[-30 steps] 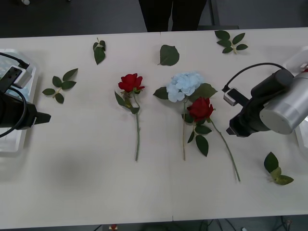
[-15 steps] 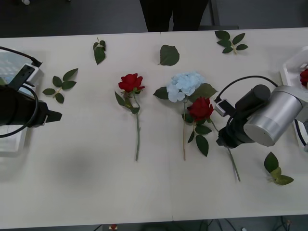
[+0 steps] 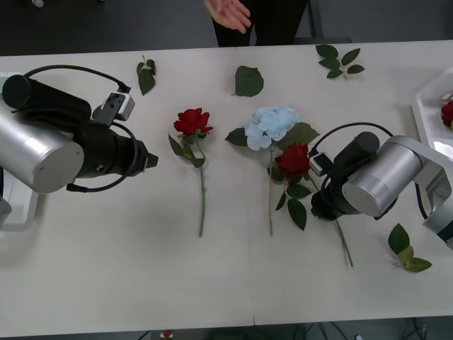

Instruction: Place the red flowers into the right box and the blue flowers into the left box. If a person shows an open palm, hand one flower to the person first, then continue sorting.

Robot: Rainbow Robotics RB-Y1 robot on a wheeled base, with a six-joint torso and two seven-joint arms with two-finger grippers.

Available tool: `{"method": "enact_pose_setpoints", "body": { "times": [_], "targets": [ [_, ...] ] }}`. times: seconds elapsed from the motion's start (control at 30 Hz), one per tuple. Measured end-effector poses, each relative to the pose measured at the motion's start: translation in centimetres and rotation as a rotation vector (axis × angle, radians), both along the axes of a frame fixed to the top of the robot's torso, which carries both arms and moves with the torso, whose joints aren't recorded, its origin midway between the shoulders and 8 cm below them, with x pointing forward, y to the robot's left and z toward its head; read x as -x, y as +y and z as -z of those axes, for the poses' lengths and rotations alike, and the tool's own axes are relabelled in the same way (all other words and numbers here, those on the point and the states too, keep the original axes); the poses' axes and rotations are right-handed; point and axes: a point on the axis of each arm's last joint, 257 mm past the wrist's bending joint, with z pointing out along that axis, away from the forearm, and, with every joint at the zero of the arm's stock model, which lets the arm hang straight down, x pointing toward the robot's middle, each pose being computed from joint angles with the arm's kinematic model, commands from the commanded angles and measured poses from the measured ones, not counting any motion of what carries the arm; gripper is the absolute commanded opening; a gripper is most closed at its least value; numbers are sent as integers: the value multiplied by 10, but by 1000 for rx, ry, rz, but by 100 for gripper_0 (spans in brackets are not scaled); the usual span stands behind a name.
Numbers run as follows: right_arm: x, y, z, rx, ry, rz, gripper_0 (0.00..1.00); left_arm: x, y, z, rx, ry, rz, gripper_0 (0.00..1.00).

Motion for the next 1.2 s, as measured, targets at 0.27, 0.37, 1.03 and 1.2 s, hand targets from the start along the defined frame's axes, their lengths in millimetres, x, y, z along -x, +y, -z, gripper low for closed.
{"method": "enact_pose_setpoints", "body": {
  "times": [0.27,0.37,1.03,1.2],
  "targets": [
    [-2,-3,-1,3,-8,21,0,-23,-21,15,-8,24,-18,100],
    [-3,-4,-1,7,-11,21,0,-24,-25,14,-5,22,-17,100],
    [-7,-4,-7,-13,-18,37,0,-25,-25,14,-5,20,-17,100],
    [-27,6,-47,-149,-54,96,0,-25,-25,14,-5,21,-18,100]
  ]
}}
